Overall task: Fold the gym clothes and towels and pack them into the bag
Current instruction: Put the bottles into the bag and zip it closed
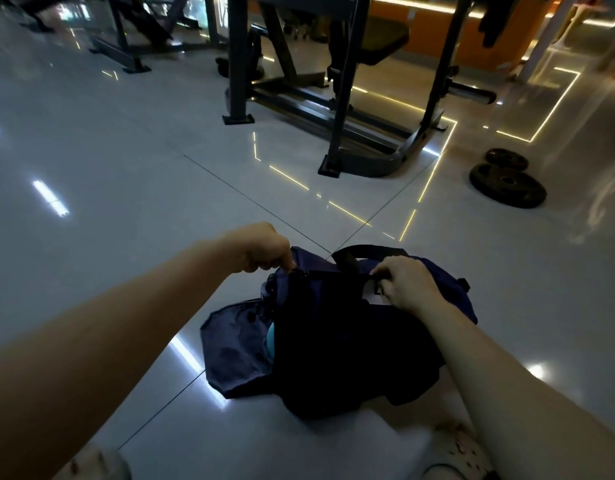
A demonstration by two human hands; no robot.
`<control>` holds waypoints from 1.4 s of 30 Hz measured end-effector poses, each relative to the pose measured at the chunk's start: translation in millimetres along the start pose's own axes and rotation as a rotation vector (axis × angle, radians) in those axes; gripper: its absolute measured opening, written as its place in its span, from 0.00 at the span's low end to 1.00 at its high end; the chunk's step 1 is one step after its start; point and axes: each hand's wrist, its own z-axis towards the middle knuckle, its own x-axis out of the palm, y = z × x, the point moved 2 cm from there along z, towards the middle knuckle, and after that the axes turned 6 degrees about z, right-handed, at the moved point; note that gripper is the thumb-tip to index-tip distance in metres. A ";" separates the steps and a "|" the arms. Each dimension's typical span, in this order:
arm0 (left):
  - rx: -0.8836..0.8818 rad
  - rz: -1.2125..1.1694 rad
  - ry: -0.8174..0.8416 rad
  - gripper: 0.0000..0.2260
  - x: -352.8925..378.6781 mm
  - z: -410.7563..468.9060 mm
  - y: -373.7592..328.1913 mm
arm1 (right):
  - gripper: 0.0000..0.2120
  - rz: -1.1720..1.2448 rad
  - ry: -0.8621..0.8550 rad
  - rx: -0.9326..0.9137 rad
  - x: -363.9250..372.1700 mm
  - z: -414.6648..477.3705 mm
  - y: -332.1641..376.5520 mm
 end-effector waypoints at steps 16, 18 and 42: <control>-0.089 -0.482 -0.115 0.13 40.2 18.0 131.3 | 0.09 -0.167 0.007 -0.292 58.1 -29.5 151.5; -0.249 -0.444 -0.228 0.11 52.2 24.6 177.0 | 0.12 -0.195 -0.012 -0.260 68.2 -32.6 153.3; -0.178 -0.732 -0.039 0.03 69.7 4.1 139.4 | 0.11 -0.096 -0.162 -0.158 88.3 -91.7 161.3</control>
